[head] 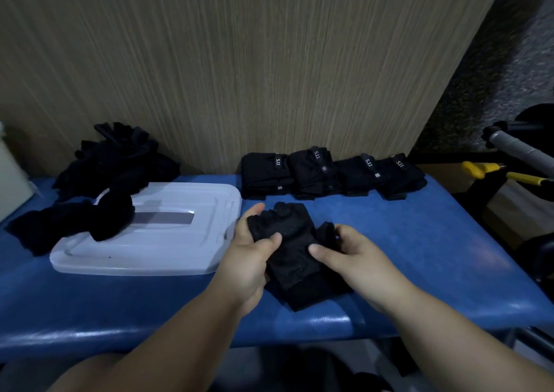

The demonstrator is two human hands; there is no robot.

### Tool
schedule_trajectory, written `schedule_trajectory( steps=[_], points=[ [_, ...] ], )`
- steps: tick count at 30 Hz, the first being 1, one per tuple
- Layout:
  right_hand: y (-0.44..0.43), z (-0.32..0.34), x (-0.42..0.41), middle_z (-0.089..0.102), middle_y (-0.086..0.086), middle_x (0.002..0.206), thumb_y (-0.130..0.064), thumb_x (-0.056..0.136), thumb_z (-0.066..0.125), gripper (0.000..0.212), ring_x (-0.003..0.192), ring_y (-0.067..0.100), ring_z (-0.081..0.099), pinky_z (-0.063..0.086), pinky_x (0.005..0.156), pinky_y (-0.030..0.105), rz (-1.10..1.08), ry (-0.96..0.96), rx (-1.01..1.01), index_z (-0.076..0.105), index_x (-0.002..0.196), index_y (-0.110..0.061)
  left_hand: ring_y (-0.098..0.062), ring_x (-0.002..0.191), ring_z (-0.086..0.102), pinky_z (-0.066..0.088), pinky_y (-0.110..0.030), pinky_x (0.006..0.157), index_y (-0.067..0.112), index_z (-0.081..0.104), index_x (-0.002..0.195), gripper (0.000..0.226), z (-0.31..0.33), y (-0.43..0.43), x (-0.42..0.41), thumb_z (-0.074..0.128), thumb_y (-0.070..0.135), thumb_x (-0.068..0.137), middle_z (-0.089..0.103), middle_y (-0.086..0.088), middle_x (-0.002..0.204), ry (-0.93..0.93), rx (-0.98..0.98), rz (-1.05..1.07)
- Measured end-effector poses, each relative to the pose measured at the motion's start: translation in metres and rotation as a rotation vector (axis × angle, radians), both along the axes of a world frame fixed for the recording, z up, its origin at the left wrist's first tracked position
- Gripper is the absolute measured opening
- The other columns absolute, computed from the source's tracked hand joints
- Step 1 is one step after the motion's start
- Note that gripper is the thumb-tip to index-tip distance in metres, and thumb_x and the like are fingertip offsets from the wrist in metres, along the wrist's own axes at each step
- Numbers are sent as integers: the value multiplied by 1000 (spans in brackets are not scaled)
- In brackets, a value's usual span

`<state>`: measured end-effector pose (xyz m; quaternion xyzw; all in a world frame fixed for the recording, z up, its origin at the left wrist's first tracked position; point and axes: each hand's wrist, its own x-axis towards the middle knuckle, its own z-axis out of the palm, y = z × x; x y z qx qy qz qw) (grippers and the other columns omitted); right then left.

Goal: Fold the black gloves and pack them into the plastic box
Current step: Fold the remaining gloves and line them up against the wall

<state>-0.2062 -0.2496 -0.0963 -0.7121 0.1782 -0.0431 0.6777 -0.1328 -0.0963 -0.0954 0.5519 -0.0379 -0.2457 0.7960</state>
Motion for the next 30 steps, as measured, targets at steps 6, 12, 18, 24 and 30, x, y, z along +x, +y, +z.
schedule_trajectory(
  steps=[6,12,18,24,30],
  points=[
    [-4,-1,3,71,16,90,-9,89,64,10,74,23,66,54,74,39,-38,24,-66,67,96,-16,-17,100,63,54,-32,72,31,45,133,49,-2,-1,6,44,-2,98,62,-3,124,34,-17,54],
    [-10,-5,2,60,3,67,-19,91,61,21,53,13,54,47,53,28,-100,-11,-444,53,96,-38,-11,106,62,49,-39,96,40,37,135,56,-11,-3,14,52,2,96,63,7,119,-125,136,28],
    [-16,-5,-6,50,-10,97,-23,83,67,19,83,5,52,45,76,25,-44,-14,-886,52,91,-32,-4,126,35,26,-25,109,32,52,127,43,-21,4,17,63,21,88,47,19,129,-973,763,72],
    [-24,-5,-7,58,-16,92,-40,82,71,17,97,3,47,40,86,18,184,-110,-1060,72,97,-32,-5,142,22,16,-35,118,35,42,140,47,-25,4,9,49,43,95,38,17,148,-1064,1075,-326],
    [-24,-7,-4,67,-21,78,-27,91,63,14,81,-2,61,49,75,17,79,-16,-823,69,84,-38,1,145,-7,-9,-38,120,35,20,150,54,-22,10,13,38,40,100,9,21,159,-1075,1194,-581]
  ],
)
